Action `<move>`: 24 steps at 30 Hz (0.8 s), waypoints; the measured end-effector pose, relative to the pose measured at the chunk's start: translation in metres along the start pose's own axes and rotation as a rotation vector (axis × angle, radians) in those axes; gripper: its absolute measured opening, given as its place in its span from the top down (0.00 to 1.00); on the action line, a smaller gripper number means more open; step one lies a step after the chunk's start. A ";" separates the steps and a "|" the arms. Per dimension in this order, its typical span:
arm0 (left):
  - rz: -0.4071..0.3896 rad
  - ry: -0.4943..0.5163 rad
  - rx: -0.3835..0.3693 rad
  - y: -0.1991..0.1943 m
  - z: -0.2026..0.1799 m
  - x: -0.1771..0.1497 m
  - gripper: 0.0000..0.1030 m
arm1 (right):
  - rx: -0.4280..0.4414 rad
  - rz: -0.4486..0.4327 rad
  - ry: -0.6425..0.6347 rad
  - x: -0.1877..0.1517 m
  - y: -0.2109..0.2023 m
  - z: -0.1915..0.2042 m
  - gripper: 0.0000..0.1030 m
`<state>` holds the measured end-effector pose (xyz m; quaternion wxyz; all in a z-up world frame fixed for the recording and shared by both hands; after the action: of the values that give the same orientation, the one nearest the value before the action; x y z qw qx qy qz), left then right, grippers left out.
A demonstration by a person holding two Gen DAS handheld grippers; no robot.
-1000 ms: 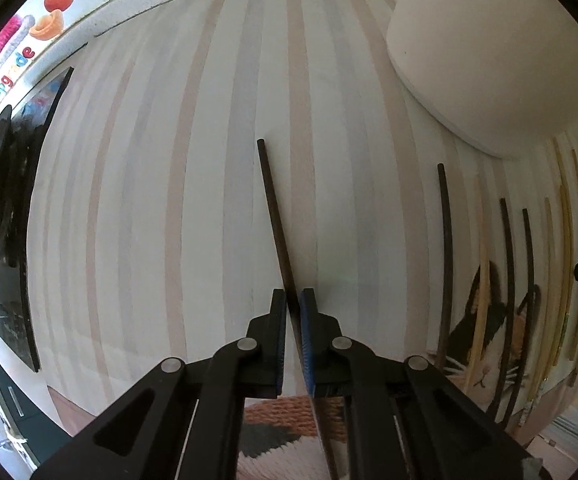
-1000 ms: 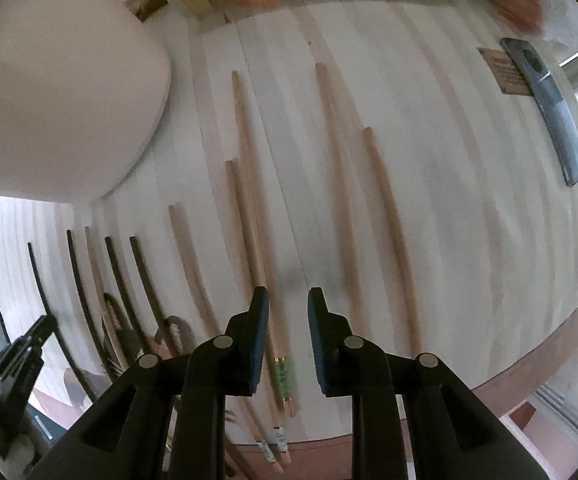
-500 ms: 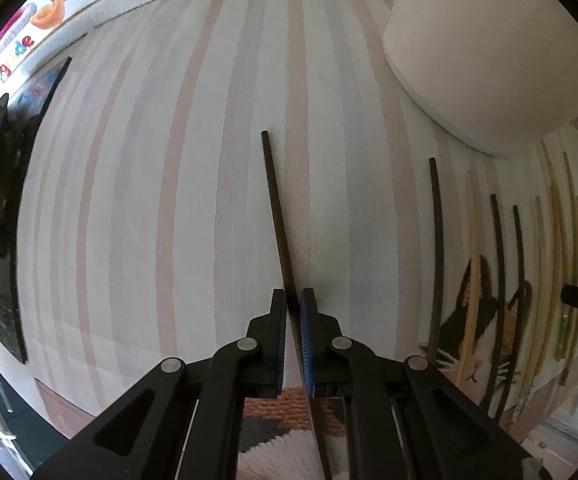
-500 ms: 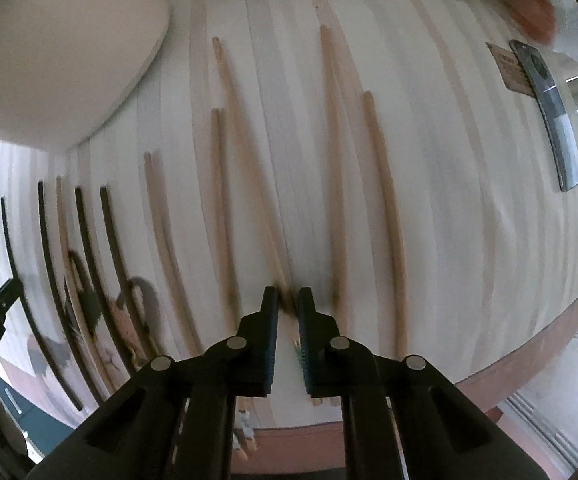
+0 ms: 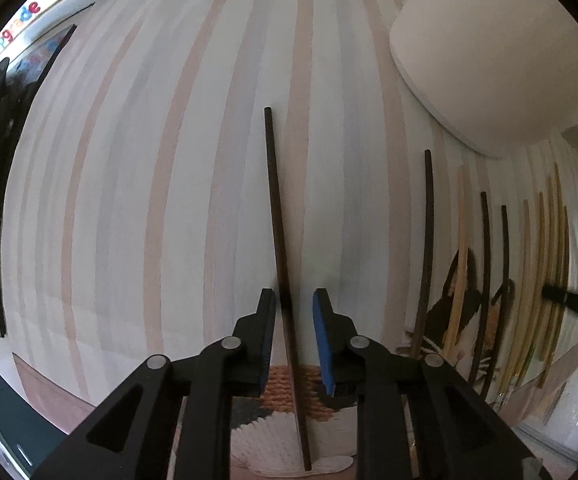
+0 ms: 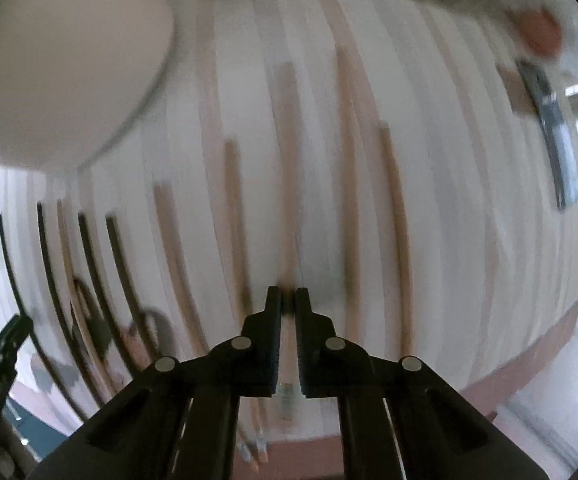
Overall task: Organize utensils
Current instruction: 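Close the left tool on the dark chopstick while the right tool closes on the light chopstick, then lift both chopsticks and carry them over the cream holder with both tools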
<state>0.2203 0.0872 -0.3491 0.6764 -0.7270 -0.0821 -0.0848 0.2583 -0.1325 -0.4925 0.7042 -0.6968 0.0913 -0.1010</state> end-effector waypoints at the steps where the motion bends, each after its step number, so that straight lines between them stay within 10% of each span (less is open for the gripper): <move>1: -0.001 -0.003 -0.004 0.000 0.002 0.000 0.83 | 0.007 0.013 0.001 -0.006 0.002 0.001 0.93; 24: -0.158 0.075 0.103 -0.039 0.002 0.008 0.97 | 0.031 -0.146 0.030 -0.036 -0.012 0.001 0.93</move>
<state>0.2190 0.0918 -0.3098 0.7066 -0.6790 -0.1179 -0.1606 0.2234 -0.1224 -0.4806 0.7041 -0.6891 0.0492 -0.1639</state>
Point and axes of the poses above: each gripper's, at about its wrist camera, not at the fingertips, and y roughly the way its jaws point, z to its left, x to its top, the point moved 7 cm from there along y, roughly the way its jaws point, and after that the axes turned 10 degrees about -z, right-handed, at the moved point
